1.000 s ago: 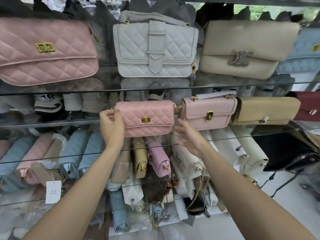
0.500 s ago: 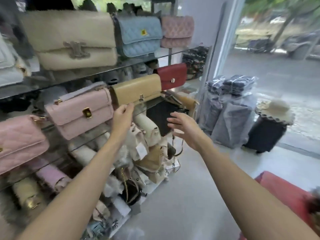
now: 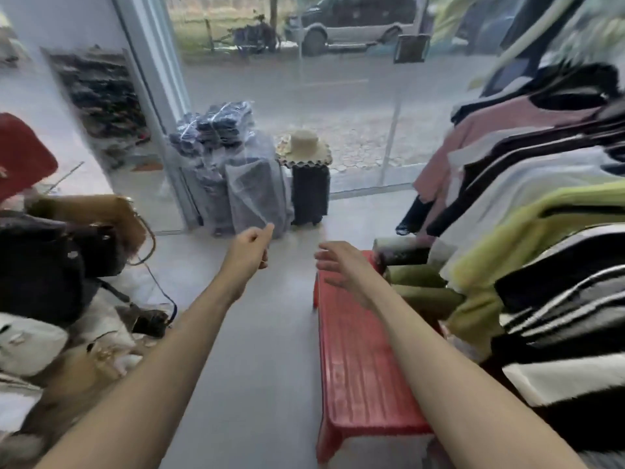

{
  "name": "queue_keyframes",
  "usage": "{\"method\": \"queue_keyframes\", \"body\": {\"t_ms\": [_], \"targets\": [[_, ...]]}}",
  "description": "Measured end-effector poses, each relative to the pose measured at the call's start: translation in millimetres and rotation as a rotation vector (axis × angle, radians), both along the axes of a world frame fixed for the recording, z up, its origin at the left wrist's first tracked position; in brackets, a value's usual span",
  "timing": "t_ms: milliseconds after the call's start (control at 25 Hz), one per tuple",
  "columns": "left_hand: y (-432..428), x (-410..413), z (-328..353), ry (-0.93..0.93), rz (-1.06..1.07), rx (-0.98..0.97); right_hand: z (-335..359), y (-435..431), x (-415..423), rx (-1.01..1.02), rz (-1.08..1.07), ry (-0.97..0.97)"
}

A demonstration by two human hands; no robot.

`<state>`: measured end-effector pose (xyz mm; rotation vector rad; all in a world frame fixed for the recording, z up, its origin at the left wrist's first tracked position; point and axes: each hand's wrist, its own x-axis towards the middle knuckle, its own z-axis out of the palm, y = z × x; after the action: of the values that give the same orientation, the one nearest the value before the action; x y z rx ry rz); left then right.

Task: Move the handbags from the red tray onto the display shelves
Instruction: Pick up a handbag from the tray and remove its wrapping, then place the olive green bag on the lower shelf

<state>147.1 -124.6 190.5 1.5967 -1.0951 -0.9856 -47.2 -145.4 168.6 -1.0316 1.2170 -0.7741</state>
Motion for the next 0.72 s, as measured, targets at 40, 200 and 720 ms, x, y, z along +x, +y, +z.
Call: {"method": "queue_keyframes", "body": {"t_ms": [40,200,720], "targets": [[-11.2,-20.9,-10.4,-0.001,-0.061,0.034,-13.3,-3.0,-16.7,0.034,-0.068,0.018],[-48.0,-81.8,-57.7,-0.011,-0.281,0.198,-62.2,-9.0,-63.7,0.151,-0.289,0.056],[-205.8,-181.4,-237.3,-0.024,-0.714,0.692,-188.5,-94.7,-131.7,0.521,-0.609,0.284]]}}
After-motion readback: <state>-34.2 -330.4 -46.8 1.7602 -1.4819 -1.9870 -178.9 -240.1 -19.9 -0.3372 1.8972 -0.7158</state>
